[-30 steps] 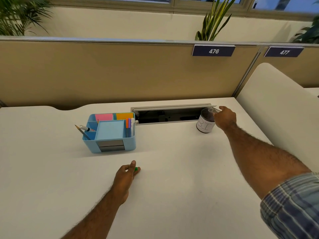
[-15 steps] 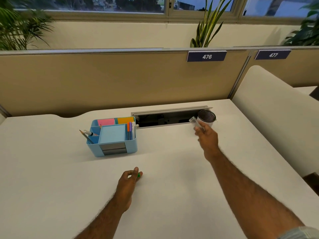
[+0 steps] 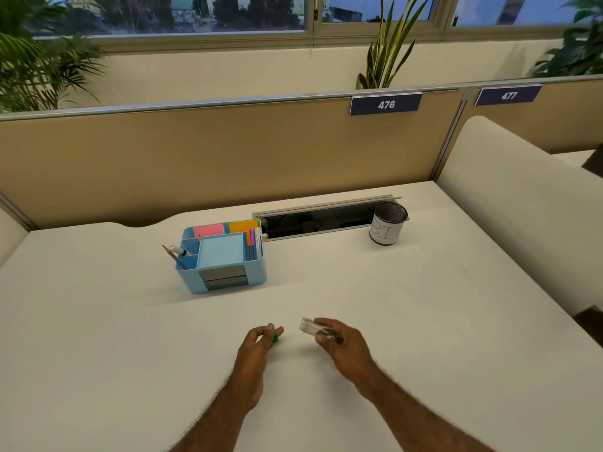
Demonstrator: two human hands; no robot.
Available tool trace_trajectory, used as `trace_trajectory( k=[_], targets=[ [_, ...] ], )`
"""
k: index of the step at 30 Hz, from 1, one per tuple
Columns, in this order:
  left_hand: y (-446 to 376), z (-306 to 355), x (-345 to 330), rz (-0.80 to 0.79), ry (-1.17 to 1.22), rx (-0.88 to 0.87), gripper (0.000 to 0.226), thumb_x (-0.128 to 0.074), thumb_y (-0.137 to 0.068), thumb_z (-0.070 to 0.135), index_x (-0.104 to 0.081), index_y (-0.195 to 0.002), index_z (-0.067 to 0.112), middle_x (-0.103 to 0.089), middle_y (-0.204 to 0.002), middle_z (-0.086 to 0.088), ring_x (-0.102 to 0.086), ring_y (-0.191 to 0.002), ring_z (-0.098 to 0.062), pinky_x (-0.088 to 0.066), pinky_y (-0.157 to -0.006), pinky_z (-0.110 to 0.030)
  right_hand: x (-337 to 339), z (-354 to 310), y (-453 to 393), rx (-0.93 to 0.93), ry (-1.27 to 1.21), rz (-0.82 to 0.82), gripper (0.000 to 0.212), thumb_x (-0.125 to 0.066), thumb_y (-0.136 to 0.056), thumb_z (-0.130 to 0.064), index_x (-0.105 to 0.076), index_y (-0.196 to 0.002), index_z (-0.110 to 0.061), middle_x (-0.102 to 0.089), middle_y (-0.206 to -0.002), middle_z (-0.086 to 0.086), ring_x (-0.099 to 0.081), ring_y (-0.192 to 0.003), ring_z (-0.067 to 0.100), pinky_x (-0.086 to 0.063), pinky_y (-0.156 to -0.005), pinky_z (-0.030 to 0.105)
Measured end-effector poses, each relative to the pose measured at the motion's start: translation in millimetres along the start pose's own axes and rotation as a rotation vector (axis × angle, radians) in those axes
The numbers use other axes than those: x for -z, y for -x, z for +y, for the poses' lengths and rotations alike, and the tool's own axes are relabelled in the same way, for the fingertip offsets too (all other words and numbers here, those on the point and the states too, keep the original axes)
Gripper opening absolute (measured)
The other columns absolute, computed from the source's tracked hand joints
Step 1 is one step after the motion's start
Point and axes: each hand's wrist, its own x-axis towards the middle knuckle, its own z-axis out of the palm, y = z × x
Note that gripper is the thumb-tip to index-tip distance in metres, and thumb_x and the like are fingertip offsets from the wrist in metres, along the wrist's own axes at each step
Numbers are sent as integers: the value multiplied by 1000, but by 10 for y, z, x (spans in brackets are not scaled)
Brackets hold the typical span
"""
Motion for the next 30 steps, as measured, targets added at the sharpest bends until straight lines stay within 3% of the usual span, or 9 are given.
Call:
trace_trajectory(
  k=[2, 5, 8, 11, 15, 20, 23, 27, 30],
  targets=[
    [55, -9, -24, -9, 1, -22, 20, -55, -94, 34, -64, -106, 20, -73, -114, 1, -58, -119, -16, -35, -108, -34, -71, 34, 83, -5, 15, -40, 28, -70, -85, -17, -70, -111, -26, -73, -99, -10, -64, -81, -8, -46, -74, 6],
    [152, -32, -55, -25, -17, -48, 19, -55, -94, 30, -68, -107, 22, -73, -114, 3, -61, -115, -13, -37, -99, -29, -159, 47, 174, -21, 31, -72, 28, -70, -84, -18, -69, -111, -28, -73, -102, -6, -67, -92, 6, -49, -83, 15],
    [227, -64, -63, -39, -30, -58, 24, -56, -94, 29, -68, -113, 21, -72, -114, 5, -60, -115, -10, -36, -95, -26, -214, 45, 227, -33, 43, -90, 28, -70, -84, -19, -69, -109, -33, -73, -104, -7, -67, -97, 10, -47, -84, 13],
    [254, -66, -55, -39, -38, -64, 31, -55, -94, 29, -65, -122, 18, -70, -122, 0, -58, -119, -14, -34, -99, -27, -236, 49, 256, -35, 52, -97, 28, -70, -84, -19, -69, -107, -35, -73, -104, -7, -67, -97, 11, -48, -85, 14],
    [272, -56, -48, -58, -58, -63, 29, -55, -94, 32, -64, -120, 26, -66, -130, 1, -53, -127, -17, -32, -104, -28, -251, 51, 278, -43, 84, -107, 28, -70, -84, -21, -70, -108, -34, -73, -103, -8, -67, -95, 10, -50, -88, 20],
    [296, -62, -82, -80, -66, -69, 39, -52, -95, 33, -60, -132, 22, -69, -117, 9, -55, -123, -17, -32, -101, -29, -282, -15, 301, -33, 101, -106, 28, -71, -83, -24, -69, -108, -37, -73, -103, -13, -66, -94, 7, -49, -85, 14],
    [306, -57, -88, -72, -45, -97, 40, -50, -95, 35, -57, -134, 25, -68, -114, 14, -53, -124, -16, -30, -102, -29, -304, -69, 316, -36, 104, -93, 29, -70, -84, -27, -69, -112, -33, -73, -105, -11, -66, -96, 8, -50, -89, 20],
    [318, -44, -129, -73, -7, -118, 37, -49, -94, 39, -58, -129, 32, -71, -109, 16, -57, -121, -15, -32, -106, -32, -333, -166, 319, -45, 61, -82, 31, -68, -86, -28, -68, -116, -31, -71, -111, -16, -64, -99, -1, -48, -91, 16],
    [300, -24, -126, -82, 9, -137, 33, -49, -95, 38, -59, -125, 34, -74, -104, 16, -59, -119, -16, -34, -113, -37, -351, -239, 323, -51, 26, -92, 29, -67, -87, -26, -68, -114, -36, -69, -114, -20, -63, -104, -1, -48, -97, 20]
  ],
)
